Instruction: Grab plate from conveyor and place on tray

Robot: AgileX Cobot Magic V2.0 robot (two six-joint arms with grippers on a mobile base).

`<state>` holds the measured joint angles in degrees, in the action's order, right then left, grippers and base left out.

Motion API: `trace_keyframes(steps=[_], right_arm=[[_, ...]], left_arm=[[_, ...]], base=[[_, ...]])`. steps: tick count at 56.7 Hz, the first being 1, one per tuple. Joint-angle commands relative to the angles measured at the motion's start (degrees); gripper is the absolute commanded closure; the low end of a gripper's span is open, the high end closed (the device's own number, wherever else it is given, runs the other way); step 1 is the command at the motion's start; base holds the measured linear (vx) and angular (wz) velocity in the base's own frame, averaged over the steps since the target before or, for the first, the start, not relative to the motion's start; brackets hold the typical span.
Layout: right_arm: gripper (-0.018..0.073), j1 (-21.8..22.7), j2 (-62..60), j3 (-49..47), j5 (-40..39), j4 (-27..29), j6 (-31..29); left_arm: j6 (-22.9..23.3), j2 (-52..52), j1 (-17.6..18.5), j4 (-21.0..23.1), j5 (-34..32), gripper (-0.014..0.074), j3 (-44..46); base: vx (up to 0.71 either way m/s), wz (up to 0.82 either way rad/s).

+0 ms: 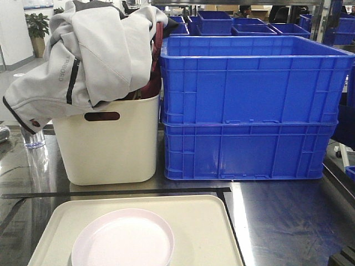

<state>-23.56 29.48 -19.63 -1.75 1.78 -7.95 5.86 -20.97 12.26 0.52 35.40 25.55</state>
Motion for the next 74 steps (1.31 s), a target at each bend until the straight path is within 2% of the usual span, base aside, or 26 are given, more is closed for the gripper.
trace_keyframes(steps=[1, 12, 17, 22, 30, 34, 36, 45, 74], right_arm=[[0.0568, 0.16, 0.12, -1.75, -4.67, -0.26, -0.18], [0.0568, 0.16, 0.12, -1.75, -4.67, -0.26, -0.18], [0.0568, 0.16, 0.12, -1.75, -4.67, -0.26, -0.18], [0.0568, 0.16, 0.12, -1.75, -4.67, -0.26, -0.18], [0.0568, 0.16, 0.12, -1.75, -4.67, -0.26, -0.18], [0.0568, 0.16, 0.08, -1.75, -4.49, -0.26, -0.18], [0.0568, 0.16, 0.08, -1.75, -4.48, -0.26, -0.18], [0.0568, 0.16, 0.08, -1.75, -4.48, -0.26, -0.18], [0.0568, 0.16, 0.08, -1.75, -4.48, -0.26, -0.18]], left_arm=[[0.61, -0.29, 0.25, 0.12, -4.59, 0.0594, 1.48], [-0.42, 0.70, 0.19, -0.52, -6.08, 0.0594, -0.23], [-1.93, 5.48, -1.40, -0.52, -14.87, 0.0594, -5.94], [-2.20, 12.11, -5.01, 1.98, -23.76, 0.0594, -13.49], [-2.20, 23.09, -10.27, 2.54, -29.36, 0.0594, -25.14], [-2.18, 21.96, -11.71, 2.42, -34.72, 0.0594, -28.85], [-2.81, 21.86, -11.84, 1.36, -33.46, 0.0594, -28.53], [-2.72, 21.86, -11.90, 0.64, -38.41, 0.0594, -28.47], [-2.72, 21.86, -11.90, 0.64, -38.02, 0.0594, -28.47]], base=[[0.00, 0.00], [0.00, 0.00], [0.00, 0.00], [0.00, 0.00], [0.00, 0.00], [0.00, 0.00], [0.00, 0.01], [0.00, 0.00], [0.00, 0.00]])
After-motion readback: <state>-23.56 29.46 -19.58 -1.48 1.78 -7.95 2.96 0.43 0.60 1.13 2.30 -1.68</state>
